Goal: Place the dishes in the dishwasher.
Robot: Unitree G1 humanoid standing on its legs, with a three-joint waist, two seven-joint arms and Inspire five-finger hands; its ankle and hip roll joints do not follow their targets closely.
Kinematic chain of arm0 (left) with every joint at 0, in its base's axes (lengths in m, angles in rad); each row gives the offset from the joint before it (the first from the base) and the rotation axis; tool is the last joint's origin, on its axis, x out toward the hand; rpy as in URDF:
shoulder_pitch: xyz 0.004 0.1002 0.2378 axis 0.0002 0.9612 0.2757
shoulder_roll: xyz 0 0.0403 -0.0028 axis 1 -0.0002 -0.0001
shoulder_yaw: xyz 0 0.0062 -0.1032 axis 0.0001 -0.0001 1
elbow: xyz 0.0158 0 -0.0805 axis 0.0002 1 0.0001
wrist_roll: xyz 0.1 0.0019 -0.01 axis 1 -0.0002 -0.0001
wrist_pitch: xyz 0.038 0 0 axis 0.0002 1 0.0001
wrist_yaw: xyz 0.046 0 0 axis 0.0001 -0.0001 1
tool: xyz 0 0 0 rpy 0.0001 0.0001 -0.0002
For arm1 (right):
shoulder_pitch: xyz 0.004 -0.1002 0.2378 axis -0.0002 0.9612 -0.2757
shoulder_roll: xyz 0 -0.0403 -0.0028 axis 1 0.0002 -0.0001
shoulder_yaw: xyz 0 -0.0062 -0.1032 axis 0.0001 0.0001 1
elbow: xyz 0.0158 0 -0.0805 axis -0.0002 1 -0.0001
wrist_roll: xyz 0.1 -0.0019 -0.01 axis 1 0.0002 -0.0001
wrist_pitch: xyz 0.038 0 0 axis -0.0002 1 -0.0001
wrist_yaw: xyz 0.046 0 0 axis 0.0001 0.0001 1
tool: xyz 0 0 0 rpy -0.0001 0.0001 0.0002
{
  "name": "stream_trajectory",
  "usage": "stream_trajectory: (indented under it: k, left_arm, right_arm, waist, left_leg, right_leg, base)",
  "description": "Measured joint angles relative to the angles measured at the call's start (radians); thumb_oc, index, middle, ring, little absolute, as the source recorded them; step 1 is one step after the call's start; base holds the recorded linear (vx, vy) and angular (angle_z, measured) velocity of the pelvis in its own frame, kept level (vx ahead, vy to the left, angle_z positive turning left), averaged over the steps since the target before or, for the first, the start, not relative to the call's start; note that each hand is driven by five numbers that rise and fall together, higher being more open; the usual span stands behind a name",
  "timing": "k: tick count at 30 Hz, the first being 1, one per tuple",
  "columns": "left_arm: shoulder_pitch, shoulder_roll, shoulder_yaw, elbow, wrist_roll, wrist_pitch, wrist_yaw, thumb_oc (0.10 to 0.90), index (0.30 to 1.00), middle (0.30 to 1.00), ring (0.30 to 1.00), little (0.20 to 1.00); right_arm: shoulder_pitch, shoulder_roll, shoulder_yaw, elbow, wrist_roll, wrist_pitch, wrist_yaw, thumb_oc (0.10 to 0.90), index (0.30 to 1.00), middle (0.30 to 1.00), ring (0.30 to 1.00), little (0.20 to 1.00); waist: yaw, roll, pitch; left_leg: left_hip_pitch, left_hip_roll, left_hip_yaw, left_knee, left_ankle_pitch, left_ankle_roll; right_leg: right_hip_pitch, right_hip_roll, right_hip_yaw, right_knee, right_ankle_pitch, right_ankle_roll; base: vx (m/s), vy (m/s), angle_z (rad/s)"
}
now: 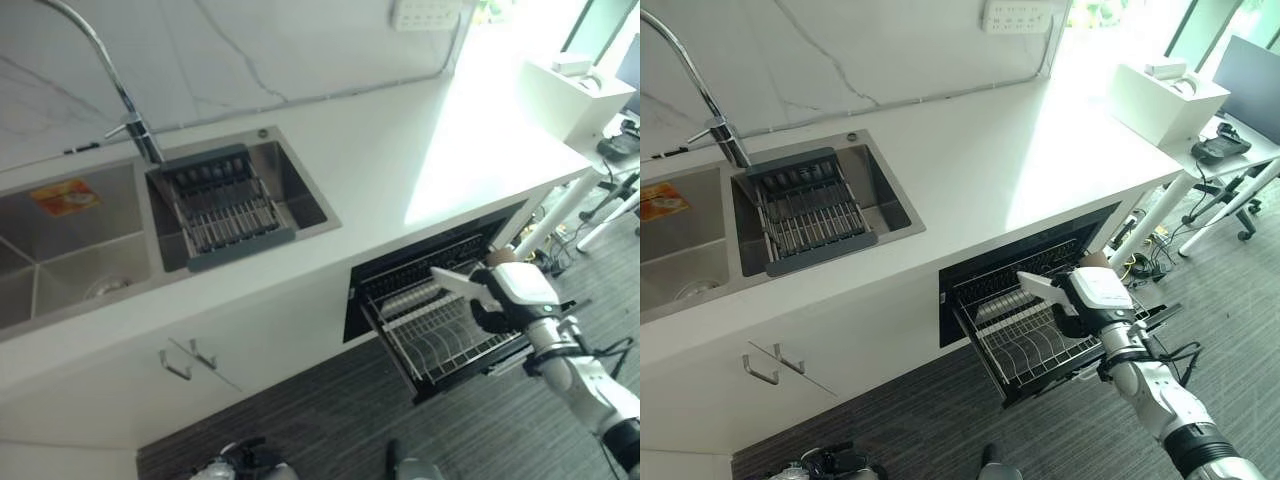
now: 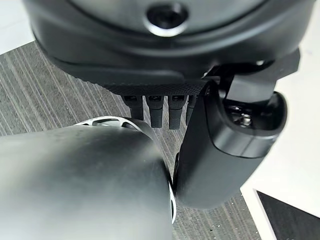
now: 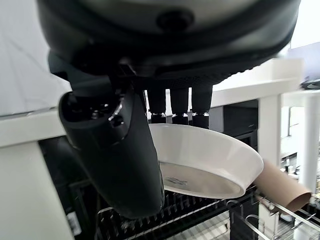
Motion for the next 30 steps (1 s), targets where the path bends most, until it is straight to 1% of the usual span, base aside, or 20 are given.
stream_trajectory:
  k: [2, 7, 10, 14, 16, 17, 23, 25, 28, 30]
  left_arm:
    - [-0.002, 0.000, 0.002, 0.001, 0.003, 0.000, -0.003, 0.800, 0.900, 0.900, 0.900, 0.900]
    - [-0.004, 0.000, 0.004, 0.001, 0.003, -0.004, -0.002, 0.800, 0.900, 0.900, 0.900, 0.900]
    - [-0.005, -0.001, 0.012, 0.001, 0.002, -0.005, -0.002, 0.800, 0.900, 0.900, 0.900, 0.900]
    - [-0.010, -0.002, 0.011, 0.002, 0.002, -0.009, 0.002, 0.800, 0.900, 0.900, 0.900, 0.900]
    - [-0.012, -0.002, 0.012, 0.008, -0.001, -0.022, 0.003, 0.800, 0.900, 0.900, 0.900, 0.900]
    - [-0.016, -0.003, 0.011, 0.009, -0.003, -0.024, 0.003, 0.800, 0.900, 0.900, 0.900, 0.900]
    - [-0.024, -0.005, 0.010, 0.012, -0.005, -0.028, 0.005, 0.800, 0.900, 0.900, 0.900, 0.900]
    - [-0.028, -0.005, 0.008, 0.013, -0.005, -0.028, 0.005, 0.800, 0.900, 0.900, 0.900, 0.900]
    - [-0.043, -0.005, -0.002, 0.023, -0.005, -0.028, 0.006, 0.800, 0.900, 0.900, 0.900, 0.900]
    - [-0.048, -0.005, -0.002, 0.029, -0.006, -0.028, 0.006, 0.800, 0.900, 0.900, 0.900, 0.900]
  right_arm:
    - [-0.021, 0.020, 0.011, 0.048, -0.001, -0.007, 0.000, 0.400, 0.300, 0.300, 0.300, 0.300]
    - [-0.052, 0.058, 0.022, 0.135, 0.001, 0.005, 0.001, 0.400, 0.300, 0.300, 0.300, 0.300]
    - [-0.084, 0.088, 0.028, 0.183, 0.001, 0.027, 0.001, 0.400, 0.300, 0.300, 0.300, 0.300]
    - [-0.141, 0.097, 0.064, 0.234, 0.006, 0.050, 0.001, 0.400, 0.300, 0.300, 0.300, 0.300]
    - [-0.174, 0.104, 0.080, 0.262, 0.017, 0.057, 0.003, 0.400, 0.300, 0.300, 0.300, 0.300]
    - [-0.187, 0.107, 0.086, 0.266, 0.023, 0.074, 0.003, 0.400, 0.300, 0.300, 0.300, 0.300]
    - [-0.226, 0.153, 0.109, 0.427, 0.023, 0.088, 0.008, 0.400, 0.300, 0.300, 0.300, 0.300]
    - [-0.227, 0.175, 0.117, 0.474, 0.023, 0.098, 0.016, 0.400, 0.300, 0.300, 0.300, 0.300]
    - [-0.227, 0.179, 0.126, 0.501, 0.024, 0.118, 0.045, 0.400, 0.300, 0.300, 0.300, 0.300]
    - [-0.229, 0.180, 0.127, 0.534, 0.031, 0.120, 0.050, 0.400, 0.300, 0.300, 0.300, 0.300]
  waist:
    - [0.006, -0.002, -0.001]
    - [0.027, -0.007, -0.001]
    - [0.041, -0.009, -0.001]
    - [0.059, -0.010, -0.002]
    - [0.063, -0.011, -0.003]
    - [0.076, -0.011, -0.003]
    - [0.107, -0.010, -0.003]
    - [0.116, -0.008, -0.005]
    - [0.116, 0.002, -0.009]
    - [0.125, 0.011, -0.009]
  left_leg:
    - [0.001, -0.001, -0.006, 0.000, 0.001, 0.000]
    - [0.001, -0.004, -0.023, 0.001, 0.002, -0.001]
    - [0.002, -0.005, -0.034, 0.002, 0.004, -0.001]
    - [-0.004, -0.007, -0.052, 0.010, 0.006, 0.000]
    - [-0.010, -0.007, -0.057, 0.013, 0.007, 0.000]
    - [-0.014, -0.009, -0.058, 0.013, 0.010, 0.001]
    - [-0.018, -0.023, -0.080, 0.014, 0.014, 0.006]
    - [-0.023, -0.024, -0.088, 0.016, 0.016, 0.006]
    - [-0.051, -0.033, -0.109, 0.018, 0.025, 0.010]
    - [-0.053, -0.035, -0.112, 0.017, 0.026, 0.010]
  right_leg:
    - [0.007, -0.001, -0.008, 0.000, -0.001, -0.001]
    - [0.018, -0.002, -0.025, 0.001, -0.004, -0.002]
    - [0.028, -0.003, -0.035, 0.001, -0.006, -0.003]
    - [0.036, -0.005, -0.051, 0.004, -0.008, -0.004]
    - [0.035, -0.005, -0.054, 0.006, -0.009, -0.004]
    - [0.032, -0.007, -0.056, 0.009, -0.009, -0.004]
    - [0.041, -0.021, -0.077, 0.018, -0.015, -0.002]
    - [0.041, -0.022, -0.084, 0.020, -0.017, -0.002]
    - [0.027, -0.029, -0.104, 0.026, -0.018, -0.002]
    - [0.025, -0.030, -0.105, 0.028, -0.019, -0.001]
  base:
    - [0.03, -0.004, 0.08]
    - [0.04, -0.010, 0.08]
    - [0.05, -0.019, 0.11]
    - [0.04, -0.011, 0.12]
    - [0.02, -0.003, 0.10]
    - [0.05, -0.002, 0.06]
    - [0.05, -0.016, 0.12]
    - [0.01, -0.033, 0.14]
    - [0.01, -0.049, 0.18]
    - [-0.03, -0.082, 0.05]
